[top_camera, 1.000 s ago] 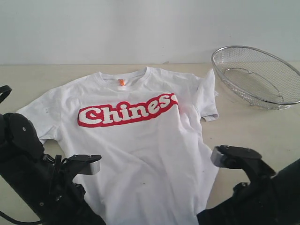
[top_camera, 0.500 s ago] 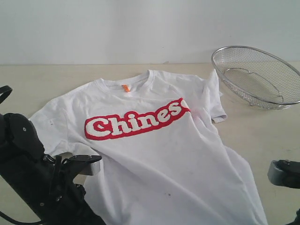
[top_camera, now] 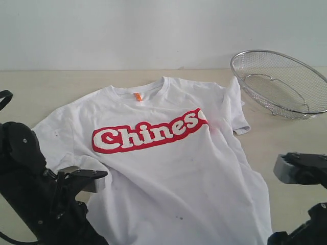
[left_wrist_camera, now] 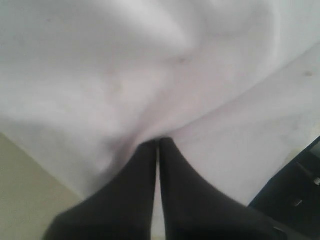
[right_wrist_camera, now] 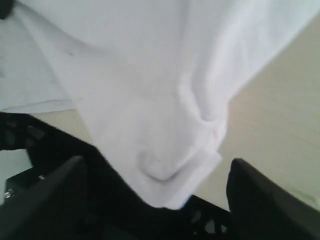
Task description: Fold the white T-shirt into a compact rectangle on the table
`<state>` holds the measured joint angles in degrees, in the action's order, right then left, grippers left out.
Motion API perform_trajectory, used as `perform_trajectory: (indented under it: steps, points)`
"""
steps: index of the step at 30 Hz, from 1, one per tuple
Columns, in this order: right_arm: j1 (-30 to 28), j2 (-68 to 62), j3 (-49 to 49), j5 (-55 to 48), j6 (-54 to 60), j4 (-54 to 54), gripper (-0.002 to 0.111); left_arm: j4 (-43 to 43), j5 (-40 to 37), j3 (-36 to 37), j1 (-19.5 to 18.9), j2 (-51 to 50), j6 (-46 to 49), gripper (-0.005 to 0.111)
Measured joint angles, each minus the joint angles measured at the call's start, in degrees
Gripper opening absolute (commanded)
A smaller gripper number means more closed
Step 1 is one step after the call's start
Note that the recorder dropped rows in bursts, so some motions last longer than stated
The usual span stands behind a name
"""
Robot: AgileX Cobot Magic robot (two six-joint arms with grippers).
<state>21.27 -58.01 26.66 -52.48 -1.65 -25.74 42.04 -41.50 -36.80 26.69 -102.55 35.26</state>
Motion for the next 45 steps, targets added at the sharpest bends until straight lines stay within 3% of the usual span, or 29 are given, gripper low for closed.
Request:
perform_trajectory:
  steps: [4,8,11,12,18,22,28,31,39,45]
  points:
    - [0.00,0.00,1.38,-4.13,-10.97,11.08,0.056,-1.63,-0.98,0.00,-3.34,0.14,-1.17,0.005]
    - [0.00,0.00,4.65,-3.88,-13.77,16.72,0.039,-2.07,-1.11,0.00,-7.00,0.14,-1.54,0.005]
    - [0.00,0.00,6.79,-0.97,-13.77,17.39,0.006,-2.00,-0.99,0.00,-10.06,0.14,-1.59,0.005]
    - [0.00,0.00,7.19,-0.30,-13.33,17.50,0.000,-2.10,-0.89,0.00,-11.03,0.14,-1.59,0.005]
    - [0.00,-4.64,7.53,0.14,-8.80,15.48,0.000,-2.10,-0.28,-0.21,-17.58,0.28,-2.72,0.005]
    - [0.00,-10.49,7.53,1.52,-1.75,10.25,0.000,-1.47,-0.76,-1.94,-18.55,1.32,1.17,0.005]
    - [0.00,-16.29,7.53,4.51,4.48,5.33,0.000,9.23,-3.87,-4.28,-18.67,9.24,9.51,0.005]
    - [0.00,-18.21,6.91,5.84,8.55,1.13,0.000,10.32,-4.46,-4.38,-17.06,10.53,10.10,0.005]
    - [0.00,-20.37,3.51,6.86,15.71,-7.06,0.000,10.51,-4.59,-4.48,-7.20,5.34,10.37,0.005]
    - [6.31,-20.60,2.79,10.05,18.10,-10.26,0.000,10.40,-1.52,-4.48,-5.73,-0.70,10.37,0.005]
